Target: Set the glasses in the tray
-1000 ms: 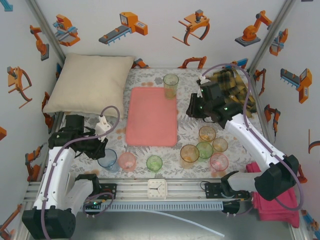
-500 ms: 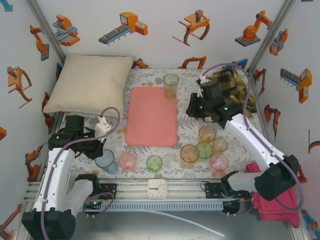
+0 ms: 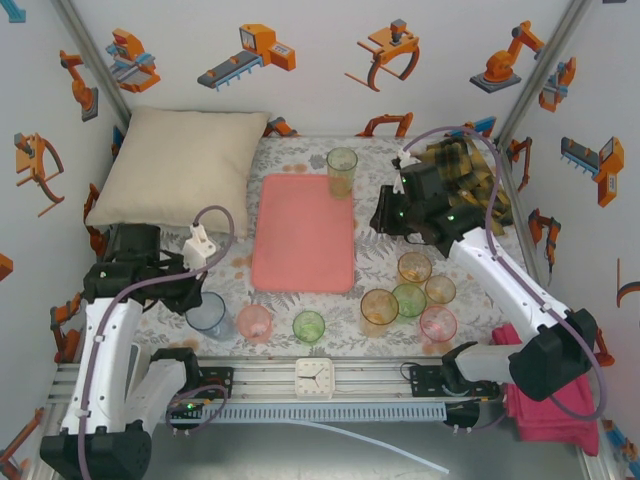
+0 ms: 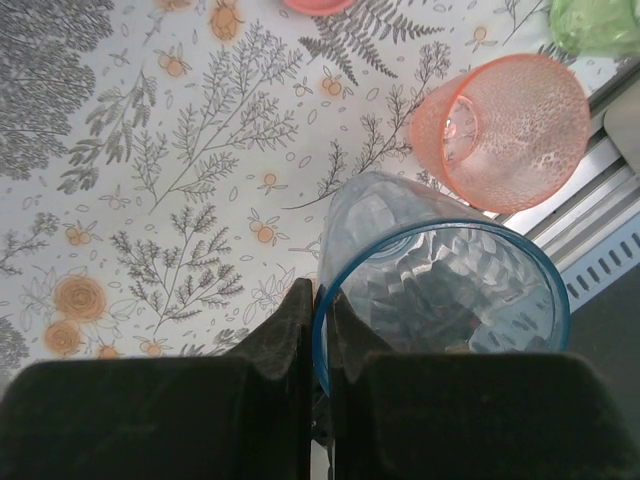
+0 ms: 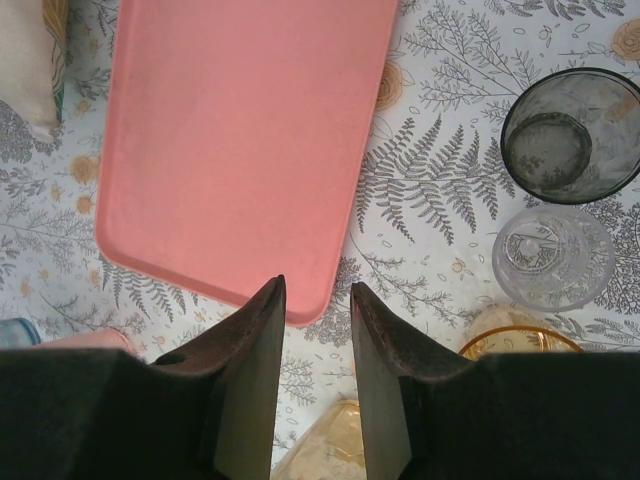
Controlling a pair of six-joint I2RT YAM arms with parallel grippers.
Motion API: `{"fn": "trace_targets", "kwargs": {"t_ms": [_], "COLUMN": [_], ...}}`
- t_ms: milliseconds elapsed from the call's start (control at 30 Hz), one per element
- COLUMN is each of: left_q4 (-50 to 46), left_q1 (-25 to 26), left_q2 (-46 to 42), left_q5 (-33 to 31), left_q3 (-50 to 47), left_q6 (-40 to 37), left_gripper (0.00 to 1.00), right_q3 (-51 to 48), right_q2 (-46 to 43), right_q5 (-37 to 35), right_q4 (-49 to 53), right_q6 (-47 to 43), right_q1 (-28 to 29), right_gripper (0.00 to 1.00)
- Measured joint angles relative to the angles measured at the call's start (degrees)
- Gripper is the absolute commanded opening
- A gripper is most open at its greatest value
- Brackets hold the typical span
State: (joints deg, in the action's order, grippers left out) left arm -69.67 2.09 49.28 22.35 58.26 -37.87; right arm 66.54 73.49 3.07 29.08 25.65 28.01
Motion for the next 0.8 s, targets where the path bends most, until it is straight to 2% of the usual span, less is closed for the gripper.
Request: {"fn": "trace_targets", "kwargs": {"t_ms": [433, 800], "left_q4": [-2.12, -0.50], "left_q1": [4.15, 12.04], "left_q2": [6.64, 16.57], "left_q5": [2.95, 2.03], "left_q3": [12.63, 20.83], "left_q6": [4.09, 7.41], "left_gripper": [0.11, 0.09], "right_q3": [-0.28, -0.31], "right_q2": [-0.02, -2.40], "right_q5": [0.39, 0.33], "right_q4": [0.04, 1.60], "right_q6": [-0.15, -0.15], "right_q1": [0.00, 0.00], "right_gripper": [0.34, 0.34]}}
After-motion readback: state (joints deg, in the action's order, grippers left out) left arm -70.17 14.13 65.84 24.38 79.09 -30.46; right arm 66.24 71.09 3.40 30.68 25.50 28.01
